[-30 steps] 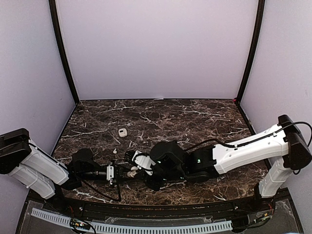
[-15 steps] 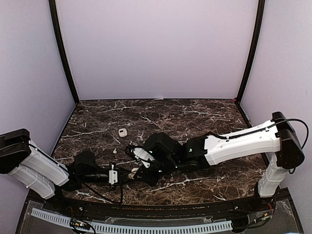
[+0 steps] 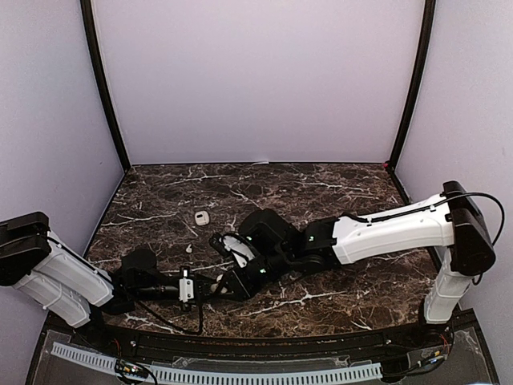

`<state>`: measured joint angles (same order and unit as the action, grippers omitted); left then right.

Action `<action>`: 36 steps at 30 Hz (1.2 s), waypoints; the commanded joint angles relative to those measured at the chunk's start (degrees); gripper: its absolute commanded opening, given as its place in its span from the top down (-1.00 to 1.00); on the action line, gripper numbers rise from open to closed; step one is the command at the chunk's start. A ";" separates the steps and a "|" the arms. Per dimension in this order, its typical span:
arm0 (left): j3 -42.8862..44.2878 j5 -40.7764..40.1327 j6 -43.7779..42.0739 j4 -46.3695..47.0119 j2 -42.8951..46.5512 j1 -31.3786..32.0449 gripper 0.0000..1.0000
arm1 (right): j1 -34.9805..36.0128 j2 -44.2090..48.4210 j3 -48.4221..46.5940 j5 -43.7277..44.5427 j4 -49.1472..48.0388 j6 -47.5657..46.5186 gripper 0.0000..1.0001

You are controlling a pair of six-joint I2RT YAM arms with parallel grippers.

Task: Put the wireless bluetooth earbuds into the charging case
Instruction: Insert the left earbud into the left side groove of the charging case.

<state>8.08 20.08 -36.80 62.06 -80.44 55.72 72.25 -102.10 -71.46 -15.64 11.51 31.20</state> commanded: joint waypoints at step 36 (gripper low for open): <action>-5.67 1.03 32.30 16.30 13.17 -16.94 0.86 | -1.29 13.32 21.94 14.37 -30.14 -11.90 0.42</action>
<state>0.73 29.69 -7.88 86.61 -74.61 40.53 71.09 -84.09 -50.76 -7.60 -7.92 21.28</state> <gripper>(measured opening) 0.255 0.279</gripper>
